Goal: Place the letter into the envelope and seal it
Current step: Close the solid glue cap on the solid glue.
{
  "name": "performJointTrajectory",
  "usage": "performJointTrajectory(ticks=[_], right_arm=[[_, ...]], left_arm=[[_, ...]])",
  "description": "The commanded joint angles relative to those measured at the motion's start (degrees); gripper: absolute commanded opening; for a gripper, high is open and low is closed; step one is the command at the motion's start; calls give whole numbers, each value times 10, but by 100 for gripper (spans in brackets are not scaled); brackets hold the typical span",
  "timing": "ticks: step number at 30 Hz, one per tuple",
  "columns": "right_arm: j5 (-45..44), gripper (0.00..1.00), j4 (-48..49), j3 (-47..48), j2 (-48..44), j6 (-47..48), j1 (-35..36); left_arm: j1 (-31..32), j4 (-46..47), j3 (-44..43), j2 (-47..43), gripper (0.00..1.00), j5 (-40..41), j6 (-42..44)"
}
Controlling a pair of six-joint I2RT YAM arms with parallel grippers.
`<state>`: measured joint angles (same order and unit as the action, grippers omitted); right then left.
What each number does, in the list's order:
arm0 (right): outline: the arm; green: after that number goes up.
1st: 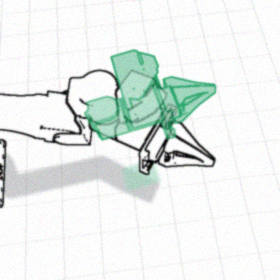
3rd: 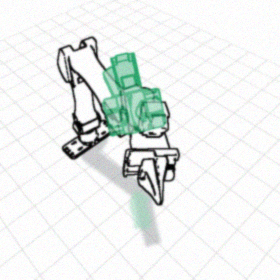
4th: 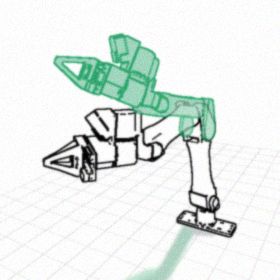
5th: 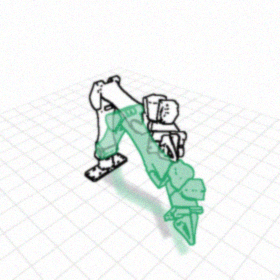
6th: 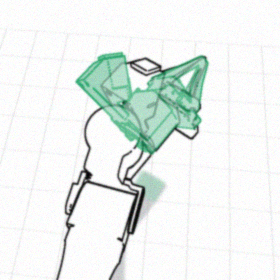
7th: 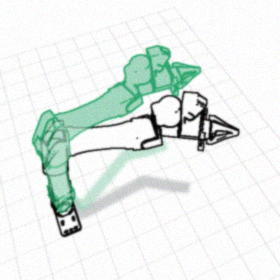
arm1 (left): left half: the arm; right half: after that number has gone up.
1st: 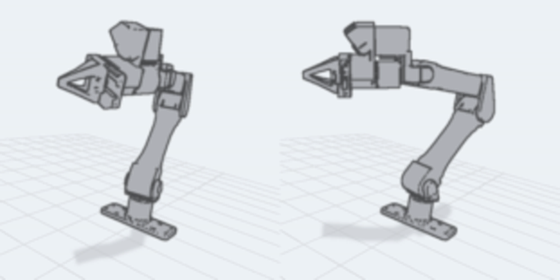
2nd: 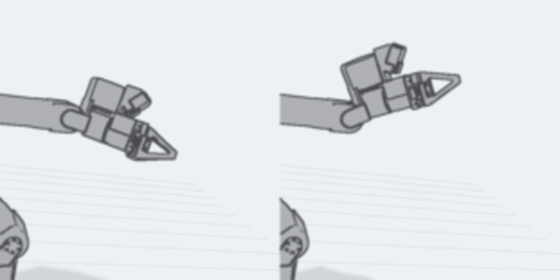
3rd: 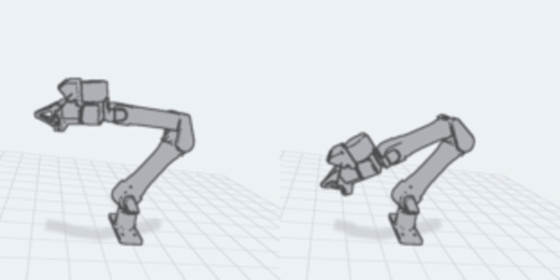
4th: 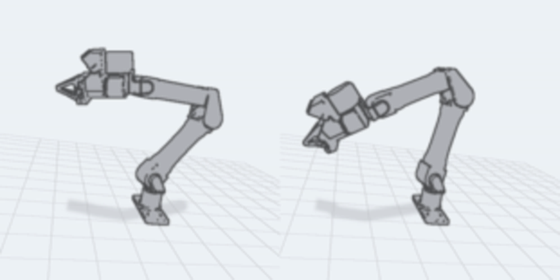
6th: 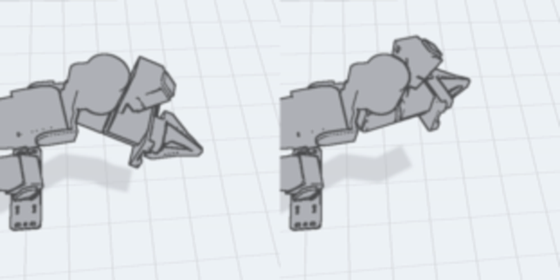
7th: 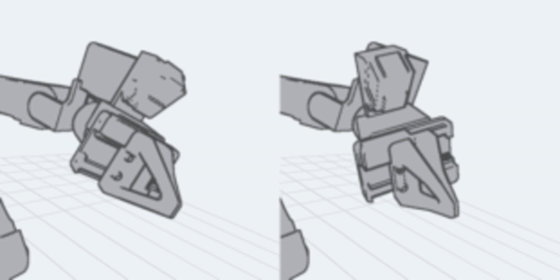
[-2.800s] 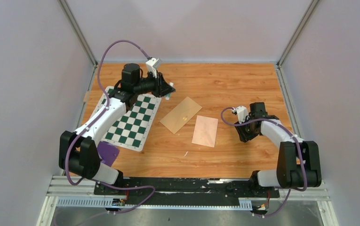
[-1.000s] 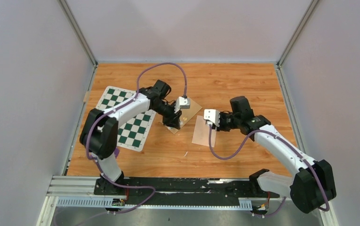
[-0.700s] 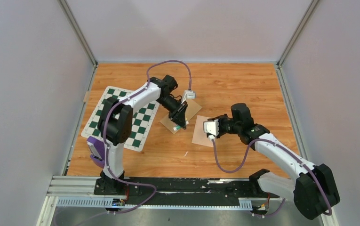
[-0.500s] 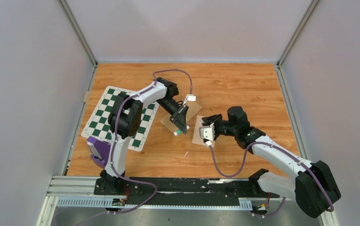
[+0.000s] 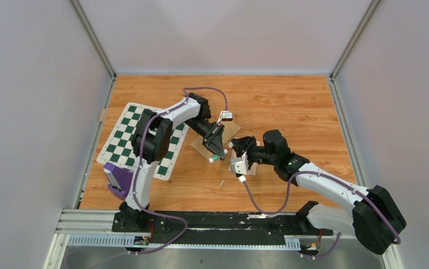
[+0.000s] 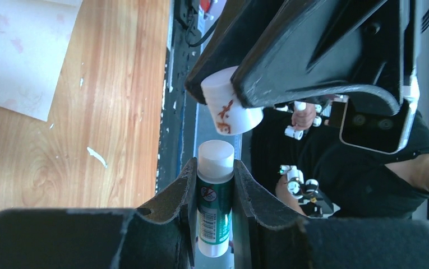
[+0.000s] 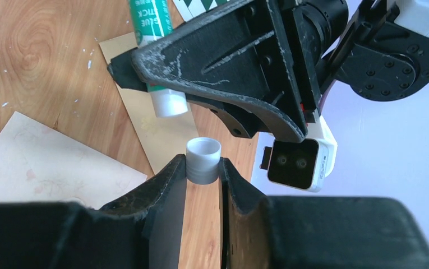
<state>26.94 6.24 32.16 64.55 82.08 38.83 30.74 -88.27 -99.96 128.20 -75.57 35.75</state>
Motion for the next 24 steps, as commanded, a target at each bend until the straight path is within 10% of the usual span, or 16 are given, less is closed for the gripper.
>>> performJointTrajectory(ticks=[1, 24], right_arm=[[-6, 2, -9, 9, 2, 39, 15], [13, 2, -56, 41, -11, 50, 39]], left_arm=[[2, -44, -14, -12, 0, -47, 11], [1, -46, -10, -2, 0, -61, 12]])
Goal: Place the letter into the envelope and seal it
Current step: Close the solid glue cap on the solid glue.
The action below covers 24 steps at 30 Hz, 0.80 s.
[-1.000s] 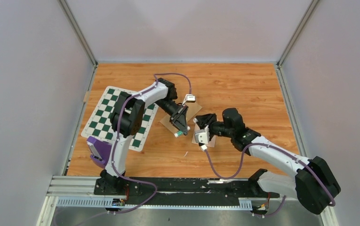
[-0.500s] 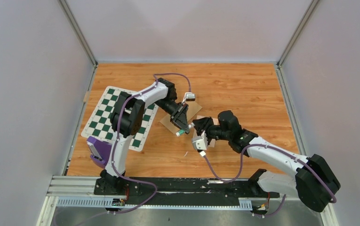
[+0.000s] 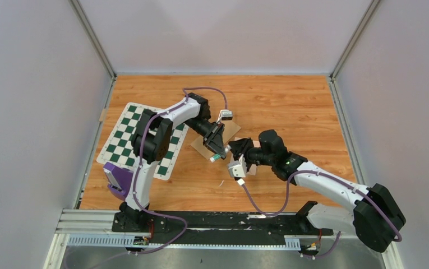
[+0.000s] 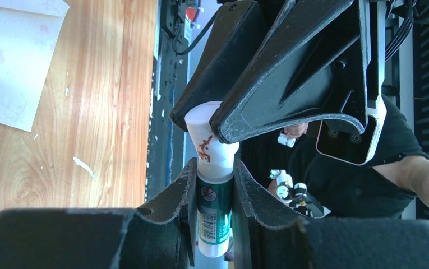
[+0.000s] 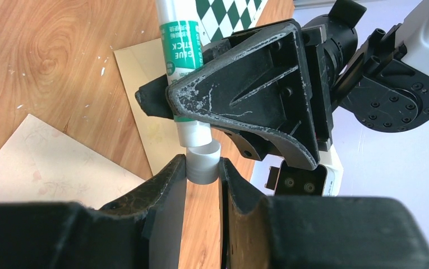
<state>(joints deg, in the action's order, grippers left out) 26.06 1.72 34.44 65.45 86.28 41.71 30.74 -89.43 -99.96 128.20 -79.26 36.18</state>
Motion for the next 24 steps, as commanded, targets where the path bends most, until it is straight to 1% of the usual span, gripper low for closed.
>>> performJointTrajectory(ticks=[1, 4, 15, 24], right_arm=[[24, 2, -13, 15, -24, 14, 11], [24, 3, -34, 16, -26, 33, 13], [32, 3, -54, 33, -21, 54, 21], [12, 4, -91, 57, 0, 65, 34]], left_arm=[[1, -34, -9, -2, 0, -25, 8], [1, -35, -9, -2, 0, -27, 8], [1, -29, -8, 9, 0, -33, -5], [1, -27, -7, 11, 0, -40, -13]])
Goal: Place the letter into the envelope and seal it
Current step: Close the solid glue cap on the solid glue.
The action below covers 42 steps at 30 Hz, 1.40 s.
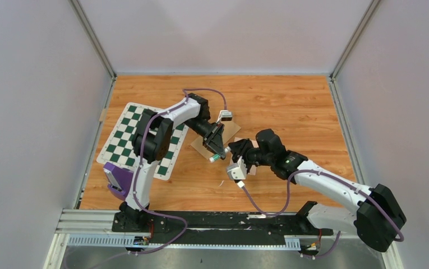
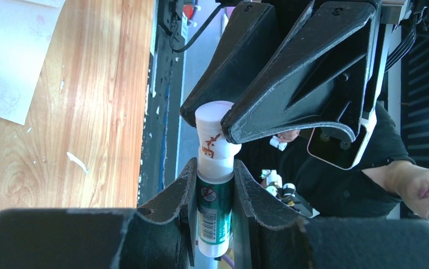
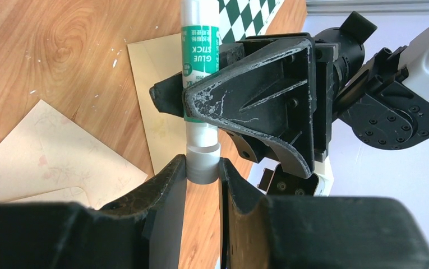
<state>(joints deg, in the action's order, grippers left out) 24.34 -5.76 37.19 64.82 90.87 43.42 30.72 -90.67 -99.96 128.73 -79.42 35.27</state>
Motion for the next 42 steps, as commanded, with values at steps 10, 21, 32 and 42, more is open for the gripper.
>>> performJointTrajectory(ticks=[10, 21, 32, 42], right_arm=[[15, 6, -37, 37, 9, 19, 18], [-5, 5, -40, 47, 21, -1, 18], [-20, 4, -41, 54, 35, -7, 18], [-33, 0, -41, 55, 38, -17, 19]], left_arm=[[1, -18, -7, 9, 0, -45, 1], [3, 12, 14, -3, 0, -55, -26], [3, 9, 16, -8, 0, -56, -18], [5, 7, 16, -12, 0, -55, -13]])
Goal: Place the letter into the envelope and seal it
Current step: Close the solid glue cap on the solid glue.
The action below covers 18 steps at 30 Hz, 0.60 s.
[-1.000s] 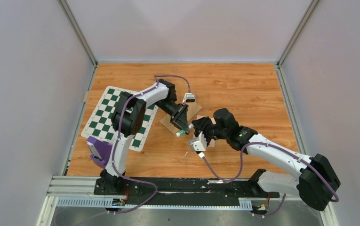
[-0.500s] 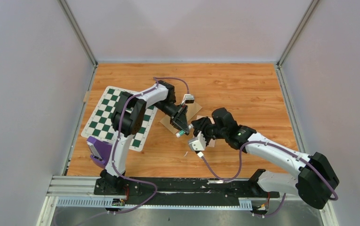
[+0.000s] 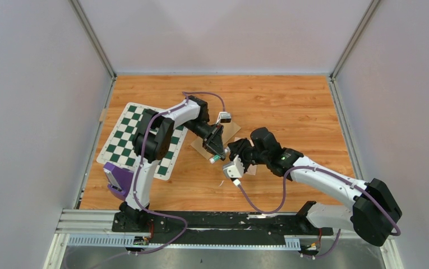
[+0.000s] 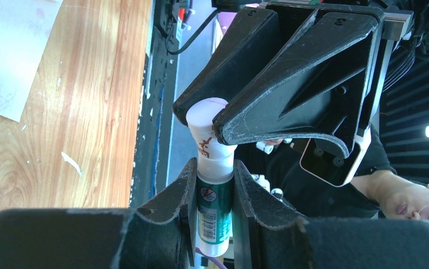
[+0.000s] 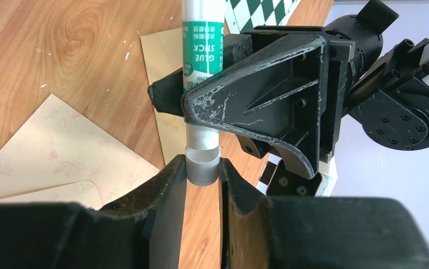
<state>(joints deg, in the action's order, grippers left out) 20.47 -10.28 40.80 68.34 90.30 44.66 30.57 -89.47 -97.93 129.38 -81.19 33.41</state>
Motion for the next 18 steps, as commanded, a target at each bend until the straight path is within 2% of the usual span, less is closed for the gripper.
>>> performJointTrajectory(ticks=[1, 18], right_arm=[[6, 0, 6, 18, 3, -12, 6], [-29, 0, -6, 21, -5, -27, 4]], left_arm=[[7, -5, -5, -18, 0, -38, 5], [9, 17, -1, -30, 0, -22, -23]])
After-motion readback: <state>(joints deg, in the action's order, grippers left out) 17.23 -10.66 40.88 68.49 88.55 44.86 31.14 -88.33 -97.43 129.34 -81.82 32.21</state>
